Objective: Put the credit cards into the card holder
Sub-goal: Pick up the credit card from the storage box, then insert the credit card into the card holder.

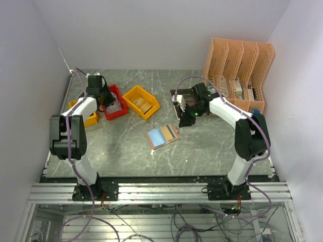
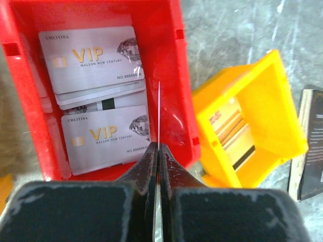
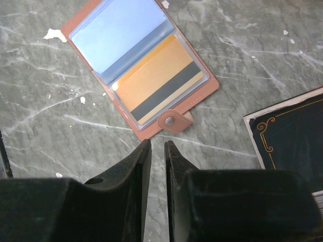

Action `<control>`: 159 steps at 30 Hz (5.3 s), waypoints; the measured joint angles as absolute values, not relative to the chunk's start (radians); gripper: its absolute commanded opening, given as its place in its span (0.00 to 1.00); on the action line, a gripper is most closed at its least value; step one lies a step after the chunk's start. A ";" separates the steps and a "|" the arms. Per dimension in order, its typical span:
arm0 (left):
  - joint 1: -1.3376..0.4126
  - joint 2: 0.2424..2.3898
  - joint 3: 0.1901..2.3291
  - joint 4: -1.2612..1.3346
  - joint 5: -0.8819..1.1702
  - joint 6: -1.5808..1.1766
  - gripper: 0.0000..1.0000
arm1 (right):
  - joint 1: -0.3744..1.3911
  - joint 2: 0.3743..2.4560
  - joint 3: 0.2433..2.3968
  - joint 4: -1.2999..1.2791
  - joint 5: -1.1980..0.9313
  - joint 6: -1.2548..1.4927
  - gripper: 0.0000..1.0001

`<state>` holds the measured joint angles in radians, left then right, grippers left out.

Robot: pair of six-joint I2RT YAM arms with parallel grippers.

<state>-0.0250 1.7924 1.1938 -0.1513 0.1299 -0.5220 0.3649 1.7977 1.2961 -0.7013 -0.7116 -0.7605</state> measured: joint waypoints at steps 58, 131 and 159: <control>-0.559 1.435 0.404 1.324 0.477 -0.876 0.07 | 0.099 1.538 1.097 -0.117 -1.476 -0.115 0.56; -0.684 1.218 0.409 0.881 0.252 -0.670 0.64 | 0.271 1.679 1.146 -0.144 -1.359 -0.010 0.00; -0.676 1.168 0.301 0.352 0.005 -0.792 0.61 | 0.319 2.058 1.385 -0.517 -1.168 -0.202 0.00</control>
